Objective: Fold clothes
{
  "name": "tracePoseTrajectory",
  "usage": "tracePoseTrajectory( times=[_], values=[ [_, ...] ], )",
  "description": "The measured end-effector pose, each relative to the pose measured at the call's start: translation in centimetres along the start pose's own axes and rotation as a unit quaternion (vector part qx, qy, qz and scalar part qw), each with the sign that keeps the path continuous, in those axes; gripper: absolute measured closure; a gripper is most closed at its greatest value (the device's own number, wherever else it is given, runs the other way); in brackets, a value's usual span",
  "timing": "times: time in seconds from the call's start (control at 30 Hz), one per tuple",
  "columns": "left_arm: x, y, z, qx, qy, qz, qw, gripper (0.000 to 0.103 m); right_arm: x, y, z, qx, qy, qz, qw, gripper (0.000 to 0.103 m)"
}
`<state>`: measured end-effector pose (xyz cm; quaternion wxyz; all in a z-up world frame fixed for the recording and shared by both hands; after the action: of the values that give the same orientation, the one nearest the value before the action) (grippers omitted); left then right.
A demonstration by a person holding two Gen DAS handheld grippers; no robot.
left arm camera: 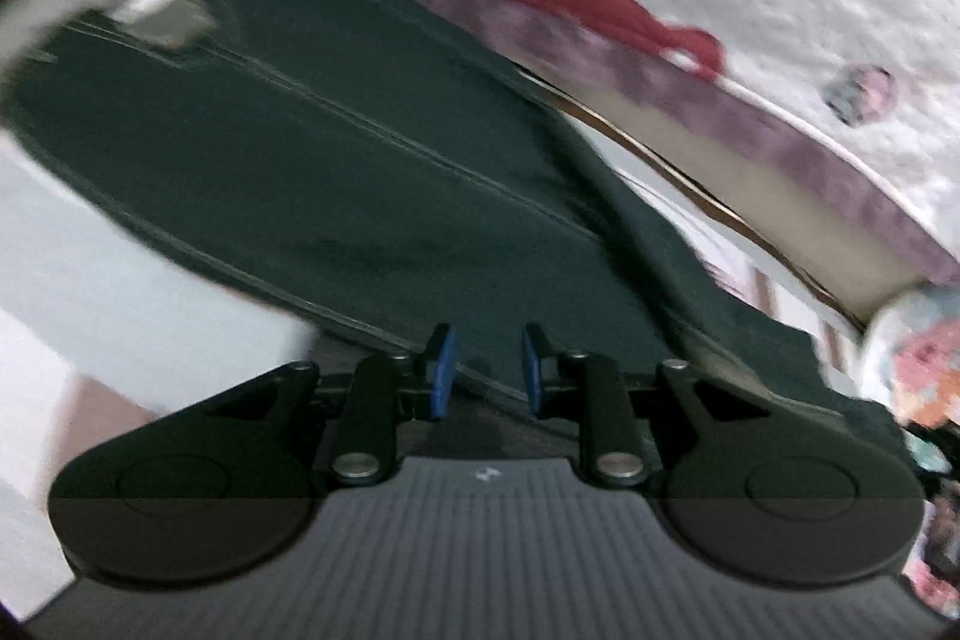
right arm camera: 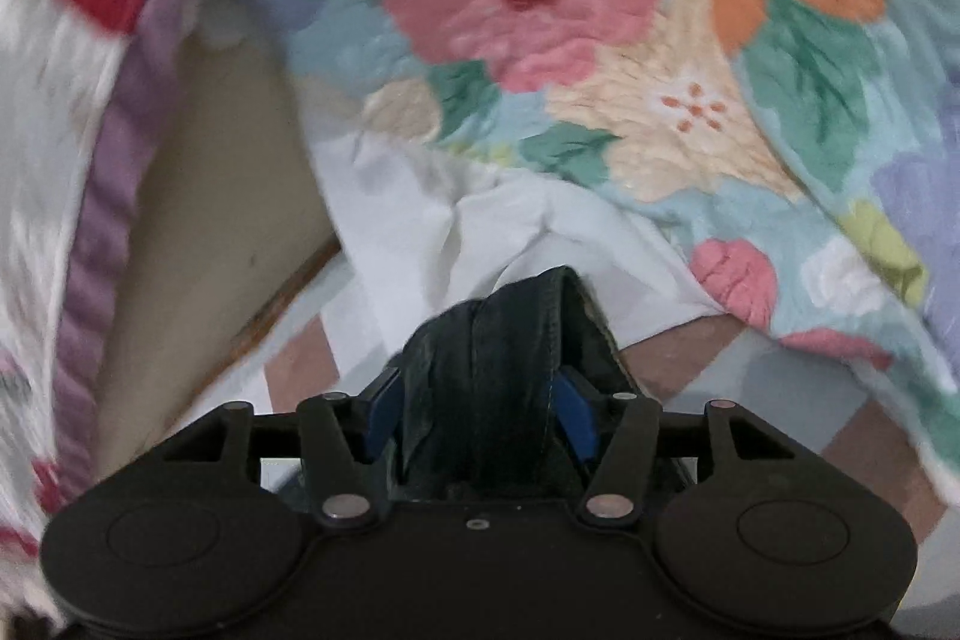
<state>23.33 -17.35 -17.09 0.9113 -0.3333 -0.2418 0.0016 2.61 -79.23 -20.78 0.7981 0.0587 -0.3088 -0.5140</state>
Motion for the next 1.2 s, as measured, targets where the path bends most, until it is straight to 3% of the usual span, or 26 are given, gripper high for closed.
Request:
tracePoseTrajectory(
  times=[0.13,0.2,0.23,0.43,0.5,0.57,0.6,0.67,0.7,0.77,0.9,0.97,1.07,1.1,1.17,1.2],
  values=[
    [-1.4,-3.7,-2.2,-0.029,0.033,-0.029,0.9986,0.078,1.2,-0.8,-1.0,-0.008,-0.006,-0.001,1.000,0.043],
    [-2.6,-5.3,-3.5,-0.037,0.049,-0.060,0.9963,0.078,1.3,-0.4,-1.6,-0.004,-0.002,0.011,1.000,0.061],
    [-3.1,-5.9,-3.9,-0.040,0.053,-0.066,0.9956,0.078,1.2,-0.1,-1.9,0.000,-0.002,0.019,1.000,0.061],
    [-4.2,-8.5,-6.7,-0.064,0.073,-0.080,0.9921,0.077,0.8,0.3,-2.4,-0.018,-0.011,0.015,1.000,0.060],
    [-4.5,-8.8,-7.5,-0.073,0.073,-0.074,0.9919,0.075,0.6,0.2,-2.5,-0.018,-0.011,0.011,1.000,0.053],
    [-4.8,-8.7,-8.5,-0.076,0.074,-0.067,0.9921,0.074,0.4,0.2,-2.9,-0.009,-0.008,0.012,1.000,0.053],
    [-5.0,-8.5,-9.0,-0.076,0.076,-0.064,0.9922,0.074,0.2,0.2,-3.1,-0.002,-0.001,0.005,1.000,0.057],
    [-5.2,-8.3,-10.0,-0.074,0.077,-0.059,0.9925,0.074,0.5,0.9,-2.4,0.027,-0.007,-0.011,1.000,0.089],
    [-5.2,-8.2,-10.3,-0.076,0.076,-0.055,0.9927,0.074,1.1,1.7,-1.2,0.044,-0.030,-0.015,0.998,0.097],
    [-5.0,-8.1,-10.4,-0.077,0.068,-0.051,0.9934,0.074,2.5,3.5,1.7,0.080,-0.084,-0.021,0.993,0.097],
    [-3.9,-8.3,-9.5,-0.078,0.049,-0.064,0.9937,0.074,7.7,6.5,8.4,0.068,-0.183,0.052,0.979,0.097],
    [-3.3,-8.2,-9.0,-0.076,0.039,-0.068,0.9941,0.074,11.0,6.2,11.6,0.043,-0.243,0.060,0.967,0.099],
    [-2.6,-8.0,-8.4,-0.071,0.027,-0.072,0.9945,0.070,13.3,6.2,11.2,-0.086,-0.270,0.159,0.946,0.099],
    [-2.6,-7.8,-8.5,-0.068,0.026,-0.070,0.9949,0.069,13.4,6.1,10.0,-0.124,-0.253,0.184,0.942,0.094],
    [-2.8,-7.4,-8.7,-0.062,0.029,-0.065,0.9955,0.068,11.8,6.5,8.9,-0.143,-0.241,0.206,0.937,0.071],
    [-2.9,-7.2,-8.7,-0.059,0.031,-0.065,0.9956,0.068,11.0,6.7,8.4,-0.149,-0.237,0.217,0.935,0.069]
  ],
)
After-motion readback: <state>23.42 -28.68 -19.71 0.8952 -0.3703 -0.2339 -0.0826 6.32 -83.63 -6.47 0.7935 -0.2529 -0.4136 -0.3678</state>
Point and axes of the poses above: each gripper's, at about its wrist camera, not at the fingertips, and z roughly against the way its jaws point, y to its left, x to its top, the point moved 9 cm from there along -z, roughly the way its jaws point, and after that the axes turned 10 degrees about -x, right-handed, at the moved point
